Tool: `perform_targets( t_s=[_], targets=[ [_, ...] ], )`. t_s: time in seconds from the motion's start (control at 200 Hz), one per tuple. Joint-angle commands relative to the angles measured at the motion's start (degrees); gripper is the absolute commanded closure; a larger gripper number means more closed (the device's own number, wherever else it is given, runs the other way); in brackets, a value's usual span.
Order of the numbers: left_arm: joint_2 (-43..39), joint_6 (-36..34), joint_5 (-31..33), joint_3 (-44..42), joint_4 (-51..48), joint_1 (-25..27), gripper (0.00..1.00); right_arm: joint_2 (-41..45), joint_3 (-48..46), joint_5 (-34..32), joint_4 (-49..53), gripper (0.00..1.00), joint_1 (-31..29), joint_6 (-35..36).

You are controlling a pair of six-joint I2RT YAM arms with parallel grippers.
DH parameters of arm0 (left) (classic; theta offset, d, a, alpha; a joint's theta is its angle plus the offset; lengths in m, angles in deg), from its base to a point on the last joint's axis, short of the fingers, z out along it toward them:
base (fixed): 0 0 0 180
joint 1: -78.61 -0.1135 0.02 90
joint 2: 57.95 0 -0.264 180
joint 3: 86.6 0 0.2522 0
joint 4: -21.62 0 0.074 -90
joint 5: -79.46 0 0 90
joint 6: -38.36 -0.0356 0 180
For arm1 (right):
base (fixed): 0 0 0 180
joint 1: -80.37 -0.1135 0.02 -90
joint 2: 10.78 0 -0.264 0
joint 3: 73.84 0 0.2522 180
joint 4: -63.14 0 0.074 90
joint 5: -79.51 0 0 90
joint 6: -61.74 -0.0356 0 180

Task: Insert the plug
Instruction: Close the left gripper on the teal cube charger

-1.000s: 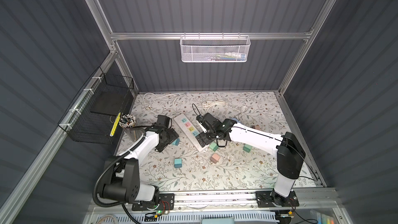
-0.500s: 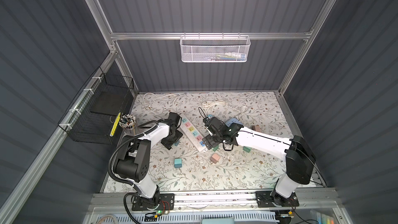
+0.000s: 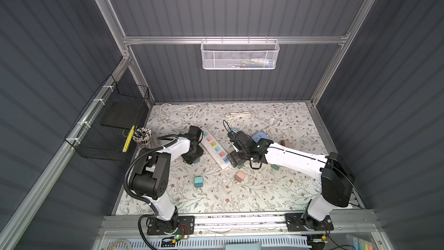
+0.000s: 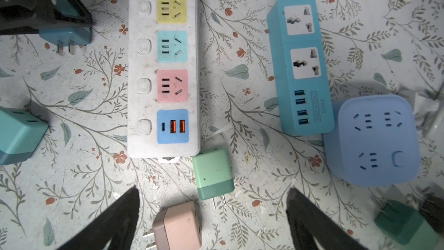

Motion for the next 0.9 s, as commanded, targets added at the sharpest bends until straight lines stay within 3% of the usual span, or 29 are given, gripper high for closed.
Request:
perform_targets(
  t_s=[0.0,0.165,0.35,0.425,0.535,0.71,0.895],
  targets=[
    [-0.7,-11.7,-3.8,-3.4,-0.4,0.7,0.60,1.6,0.8,-1.1,0.1,0.05,0.3,0.3],
    [-4.4,-21.4,-5.9,-6.7,-1.9,2.8,0.60,2.3,0.3,0.6,0.2,0.05,0.7,-0.2],
    [-7.8,-27.2,-7.6,-9.2,-2.7,4.3,0.56,2.5,0.2,1.9,0.5,0.05,0.8,-1.1],
    [-8.0,-28.0,-6.9,-8.8,-3.6,5.5,0.54,3.2,0.3,2.2,0.8,0.05,1.3,-1.1],
    [-6.5,-28.2,-3.1,-6.3,-6.7,8.8,0.39,4.5,0.1,3.7,0.6,0.04,2.7,-1.3],
    [-6.3,-27.6,1.9,-3.3,-10.9,10.2,0.27,7.8,-1.6,7.8,-1.3,0.05,5.3,-0.7],
    [-6.0,-26.7,5.3,-2.5,-13.5,10.2,0.32,11.2,-5.3,10.0,-5.2,0.11,6.8,-0.8]
  ],
)
